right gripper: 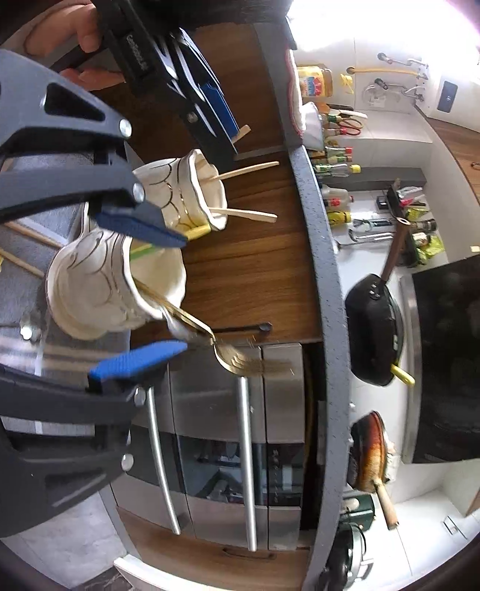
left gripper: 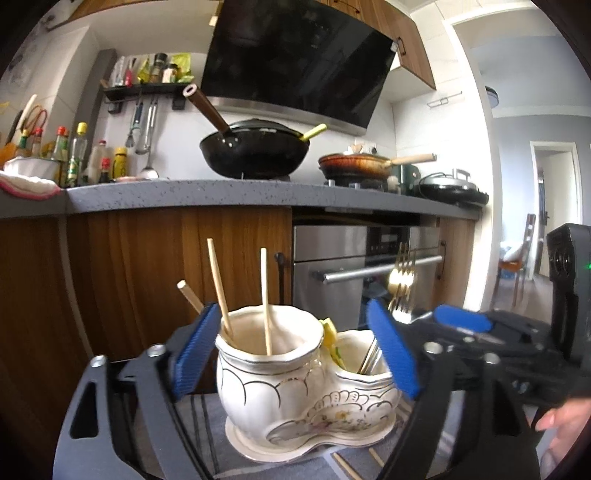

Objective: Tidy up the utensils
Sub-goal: 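Move both open tools back over the remaining utensils on the cloth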

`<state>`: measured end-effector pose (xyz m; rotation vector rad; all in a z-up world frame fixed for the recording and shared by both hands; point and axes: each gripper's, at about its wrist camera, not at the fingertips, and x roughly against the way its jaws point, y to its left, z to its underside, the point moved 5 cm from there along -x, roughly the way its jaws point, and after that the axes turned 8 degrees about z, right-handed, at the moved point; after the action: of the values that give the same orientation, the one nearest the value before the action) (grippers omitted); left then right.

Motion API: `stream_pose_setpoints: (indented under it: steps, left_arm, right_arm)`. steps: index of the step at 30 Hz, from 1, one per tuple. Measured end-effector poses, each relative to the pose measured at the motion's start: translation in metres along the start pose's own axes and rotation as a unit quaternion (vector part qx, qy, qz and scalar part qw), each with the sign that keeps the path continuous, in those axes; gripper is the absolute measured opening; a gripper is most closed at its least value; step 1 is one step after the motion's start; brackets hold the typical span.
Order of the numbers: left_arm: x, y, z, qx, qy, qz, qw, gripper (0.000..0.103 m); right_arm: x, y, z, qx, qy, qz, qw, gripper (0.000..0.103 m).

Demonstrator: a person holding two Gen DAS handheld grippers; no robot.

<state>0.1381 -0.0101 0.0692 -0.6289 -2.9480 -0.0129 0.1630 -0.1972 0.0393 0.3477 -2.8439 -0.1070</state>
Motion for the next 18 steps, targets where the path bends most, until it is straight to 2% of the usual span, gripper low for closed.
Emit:
stream_pose_setpoints:
  steps: [4, 7, 18]
  left_arm:
    - [0.013, -0.005, 0.005, -0.005, -0.006, -0.007, 0.9999, 0.096]
    - [0.021, -0.006, 0.014, 0.000, 0.005, -0.006, 1.0000, 0.098]
    - [0.044, -0.015, 0.054, 0.008, 0.071, -0.012, 0.9974, 0.098]
  right_arm:
    - [0.012, -0.017, 0.005, -0.015, 0.005, 0.015, 1.000, 0.086]
    - [0.017, -0.023, 0.013, -0.009, 0.013, 0.029, 0.999, 0.095]
    - [0.034, -0.032, 0.042, 0.010, 0.052, 0.057, 0.997, 0.097]
